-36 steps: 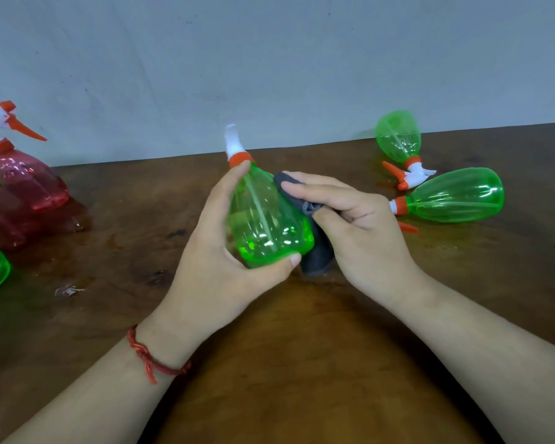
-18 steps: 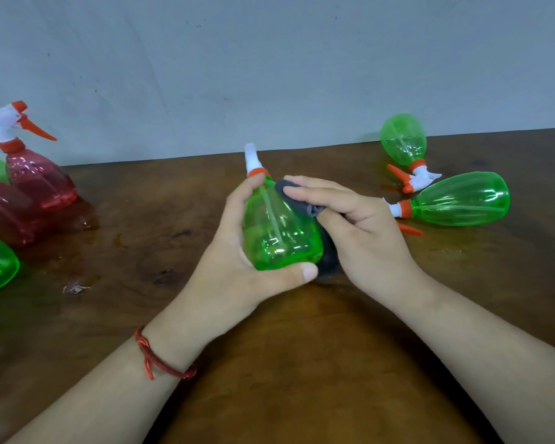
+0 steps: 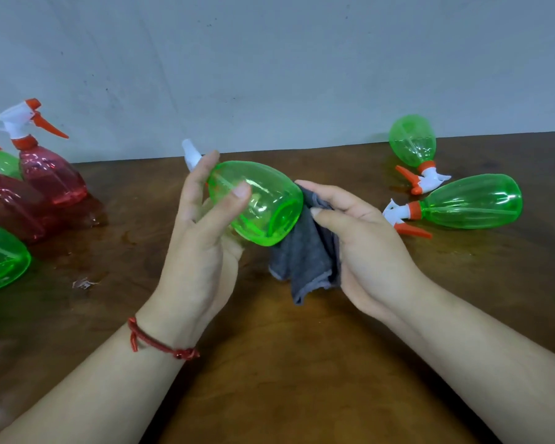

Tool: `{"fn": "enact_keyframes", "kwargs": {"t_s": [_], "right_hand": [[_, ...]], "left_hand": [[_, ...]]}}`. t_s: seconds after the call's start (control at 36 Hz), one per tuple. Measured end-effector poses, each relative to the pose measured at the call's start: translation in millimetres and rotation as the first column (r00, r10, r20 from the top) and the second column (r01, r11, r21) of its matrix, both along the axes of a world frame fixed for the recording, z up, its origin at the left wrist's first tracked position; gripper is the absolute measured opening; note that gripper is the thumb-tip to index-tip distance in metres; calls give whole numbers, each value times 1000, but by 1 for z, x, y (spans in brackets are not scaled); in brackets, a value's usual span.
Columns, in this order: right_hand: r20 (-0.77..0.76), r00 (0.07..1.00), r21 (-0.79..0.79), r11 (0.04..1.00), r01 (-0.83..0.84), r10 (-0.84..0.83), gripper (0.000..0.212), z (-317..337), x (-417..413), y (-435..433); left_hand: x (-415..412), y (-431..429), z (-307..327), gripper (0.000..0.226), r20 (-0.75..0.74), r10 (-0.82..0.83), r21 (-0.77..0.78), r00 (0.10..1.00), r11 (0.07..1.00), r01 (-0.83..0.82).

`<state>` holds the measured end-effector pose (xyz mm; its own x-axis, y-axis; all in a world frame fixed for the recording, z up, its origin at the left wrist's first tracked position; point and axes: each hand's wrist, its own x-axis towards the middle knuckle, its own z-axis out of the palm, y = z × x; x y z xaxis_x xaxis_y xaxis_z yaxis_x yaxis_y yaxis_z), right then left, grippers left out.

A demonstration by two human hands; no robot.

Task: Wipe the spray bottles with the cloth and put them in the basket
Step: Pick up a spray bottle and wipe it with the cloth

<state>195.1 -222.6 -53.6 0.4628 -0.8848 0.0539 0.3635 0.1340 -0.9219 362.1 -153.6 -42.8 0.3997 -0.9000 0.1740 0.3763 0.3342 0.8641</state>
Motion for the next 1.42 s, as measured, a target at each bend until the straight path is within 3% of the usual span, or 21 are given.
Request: {"fn": "enact_keyframes", "kwargs": {"t_s": [0.17, 0.25, 0.33, 0.44, 0.61, 0.69, 0.83, 0.92, 1.03, 1.11, 1.25, 1.42], "right_hand": [[93, 995, 71, 997, -31, 25, 41, 3, 8, 17], [-22, 999, -218, 975, 39, -45, 46, 2, 9, 34], [-237, 958, -577, 817, -4, -162, 51, -2, 9, 37], [-289, 898, -757, 654, -2, -331, 53, -5, 7, 22], [-118, 909, -710, 674, 205, -401, 43, -7, 5, 9], [-101, 910, -714, 666, 215, -402, 36, -11, 3, 17], [-126, 925, -856, 511, 81, -358, 40, -7, 3, 24], [-57, 914, -868, 471, 153, -402, 42, 2, 4, 13], [-39, 879, -776, 568, 273, -476, 38, 2, -1, -3], [-77, 902, -718, 652, 245, -424, 40, -10, -2, -1], [-99, 947, -761, 637, 125, -304, 41, -12, 4, 13], [20, 925, -713, 643, 279, -380, 42, -2, 2, -7]], "left_hand": [[-10, 1, -2, 67, 95, 256, -96, 962, 964, -247], [-13, 0, -1, 67, 78, 315, -85, 946, 947, -308], [-12, 3, 0, 63, -37, 255, -44, 966, 966, -256], [-15, 6, 0, 57, -105, 157, -26, 982, 987, -160], [-18, 8, 1, 52, -150, 74, -54, 986, 995, -83], [-14, 7, 3, 43, -186, 70, -60, 980, 995, -82], [-12, 8, 2, 48, -197, 55, -31, 979, 998, -62], [-16, 7, 0, 51, -204, 13, -25, 979, 1000, -18], [-19, 6, -2, 59, -185, 26, -13, 982, 1000, -29], [-16, 6, 0, 53, -164, 69, -26, 984, 997, -74], [-12, 5, 2, 55, -178, 73, -13, 981, 997, -76], [-14, 3, -1, 64, -144, 29, 38, 989, 999, -24]]}}
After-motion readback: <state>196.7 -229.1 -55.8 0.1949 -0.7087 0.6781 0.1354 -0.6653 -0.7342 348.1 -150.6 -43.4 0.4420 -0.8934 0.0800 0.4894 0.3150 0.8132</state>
